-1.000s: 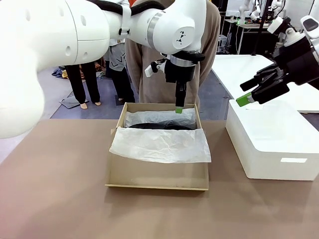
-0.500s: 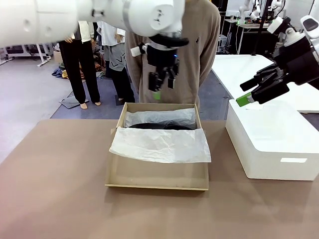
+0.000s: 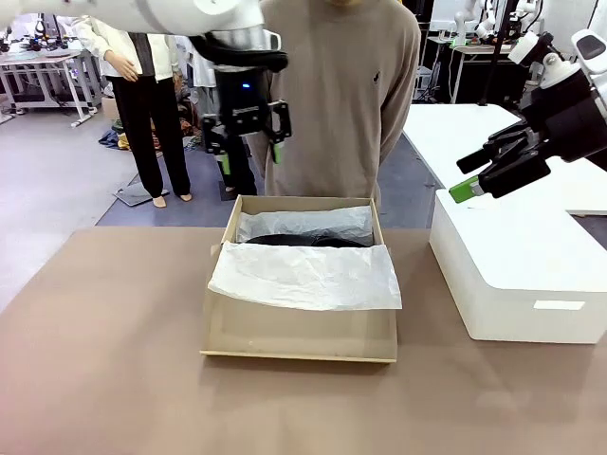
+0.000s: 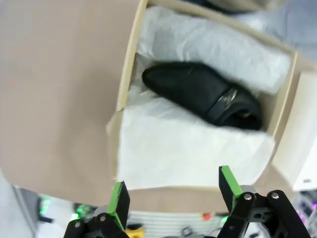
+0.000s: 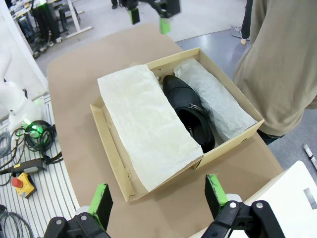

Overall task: Pack the shoes into the box.
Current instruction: Close the Shoes Box.

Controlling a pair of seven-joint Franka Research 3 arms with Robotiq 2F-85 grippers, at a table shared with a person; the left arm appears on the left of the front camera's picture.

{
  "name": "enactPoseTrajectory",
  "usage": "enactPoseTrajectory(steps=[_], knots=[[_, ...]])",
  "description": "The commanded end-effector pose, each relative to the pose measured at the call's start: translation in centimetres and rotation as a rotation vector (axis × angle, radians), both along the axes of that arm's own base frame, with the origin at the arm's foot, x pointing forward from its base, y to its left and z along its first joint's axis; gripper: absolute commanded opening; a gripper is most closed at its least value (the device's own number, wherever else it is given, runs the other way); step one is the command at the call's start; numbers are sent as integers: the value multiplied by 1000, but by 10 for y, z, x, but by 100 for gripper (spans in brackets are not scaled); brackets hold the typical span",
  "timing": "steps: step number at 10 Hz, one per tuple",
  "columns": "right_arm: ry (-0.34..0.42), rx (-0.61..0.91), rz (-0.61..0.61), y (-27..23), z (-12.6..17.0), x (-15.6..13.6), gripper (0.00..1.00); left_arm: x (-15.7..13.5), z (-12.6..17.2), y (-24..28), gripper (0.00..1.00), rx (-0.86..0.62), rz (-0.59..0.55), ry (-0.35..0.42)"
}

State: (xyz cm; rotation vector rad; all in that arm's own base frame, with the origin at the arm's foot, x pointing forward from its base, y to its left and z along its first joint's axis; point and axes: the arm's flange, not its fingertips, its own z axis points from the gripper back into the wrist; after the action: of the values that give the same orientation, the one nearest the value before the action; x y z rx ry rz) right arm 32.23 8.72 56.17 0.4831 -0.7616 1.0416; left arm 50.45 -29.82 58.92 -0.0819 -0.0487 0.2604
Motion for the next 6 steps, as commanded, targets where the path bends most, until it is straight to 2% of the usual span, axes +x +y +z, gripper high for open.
enactPoseTrajectory(steps=[1, 3, 4, 5, 6], knots=[[-16, 23, 24, 0, 1, 4, 100, -23, -8, 47, 94, 29, -190, 15], [-16, 23, 24, 0, 1, 4, 100, -28, -10, 70, 94, 28, -276, -12], [-16, 23, 24, 0, 1, 4, 100, -28, -9, 73, 94, -8, -229, -27], [-16, 23, 24, 0, 1, 4, 100, -18, -1, 56, 94, 42, -237, 8], [-16, 23, 24, 0, 1, 4, 100, -18, -1, 56, 94, 42, -237, 8]])
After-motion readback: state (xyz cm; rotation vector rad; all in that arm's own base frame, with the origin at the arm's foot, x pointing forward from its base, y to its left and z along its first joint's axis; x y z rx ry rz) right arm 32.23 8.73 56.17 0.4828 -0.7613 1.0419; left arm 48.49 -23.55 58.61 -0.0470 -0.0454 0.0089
